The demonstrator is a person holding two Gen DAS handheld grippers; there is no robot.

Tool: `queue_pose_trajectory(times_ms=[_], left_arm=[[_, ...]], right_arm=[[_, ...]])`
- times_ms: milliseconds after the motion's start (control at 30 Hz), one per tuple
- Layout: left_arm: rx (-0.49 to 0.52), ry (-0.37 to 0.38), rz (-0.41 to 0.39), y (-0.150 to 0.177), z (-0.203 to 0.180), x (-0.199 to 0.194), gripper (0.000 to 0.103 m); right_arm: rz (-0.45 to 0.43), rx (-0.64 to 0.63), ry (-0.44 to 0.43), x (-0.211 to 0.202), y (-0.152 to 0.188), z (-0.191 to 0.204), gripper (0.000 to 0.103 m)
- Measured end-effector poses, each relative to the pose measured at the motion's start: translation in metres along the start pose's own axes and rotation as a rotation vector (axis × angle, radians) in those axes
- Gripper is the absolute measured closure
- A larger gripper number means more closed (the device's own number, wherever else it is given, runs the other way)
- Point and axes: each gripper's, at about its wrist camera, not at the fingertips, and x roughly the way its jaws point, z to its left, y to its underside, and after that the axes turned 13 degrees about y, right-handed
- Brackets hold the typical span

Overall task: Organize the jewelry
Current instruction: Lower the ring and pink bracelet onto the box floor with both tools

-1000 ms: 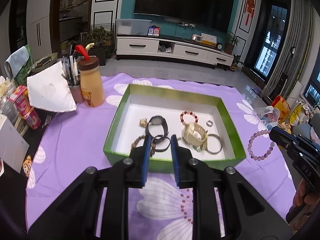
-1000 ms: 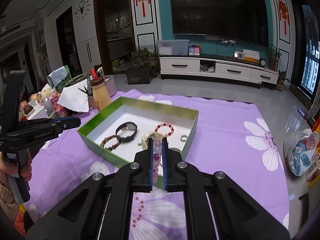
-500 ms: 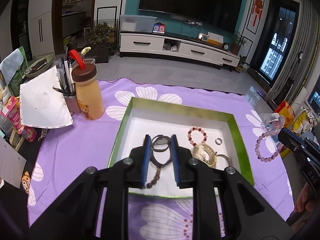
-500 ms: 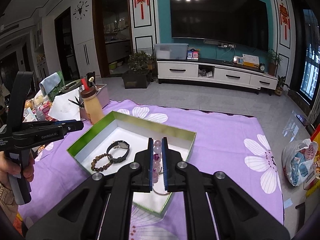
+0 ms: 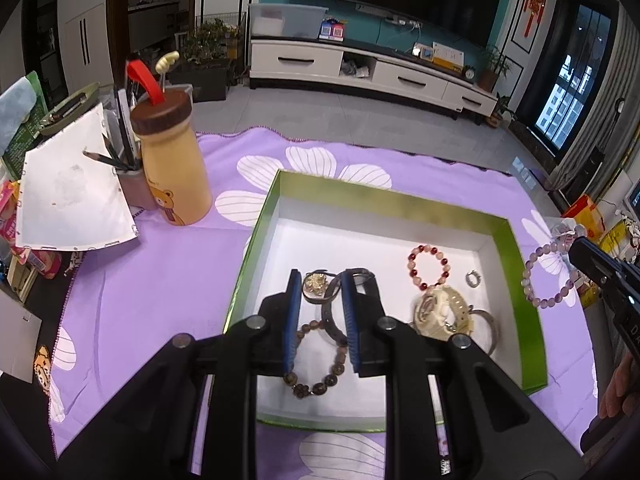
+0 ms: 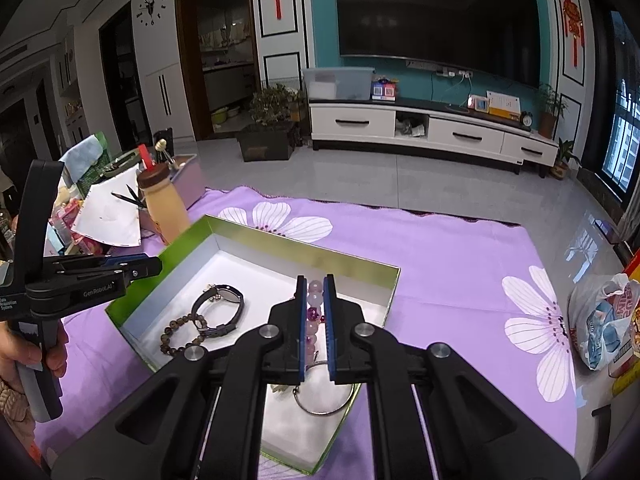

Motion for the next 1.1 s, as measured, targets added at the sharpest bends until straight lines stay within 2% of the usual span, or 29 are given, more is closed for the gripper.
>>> queue_pose_trajectory(times_ms=[567,1100], left_arm=[[0.014,-0.042,0.072,0.004,0.006,0.041,0.083],[0.036,-0.073,0.114,0.009,0.007,0.055,0.083]], right_arm=[[0.108,-0.01,0.019,0.054,0.007,0.002,0.095],[0.179,-0.033,0.043,0.077,0.016,0.005,0.095]])
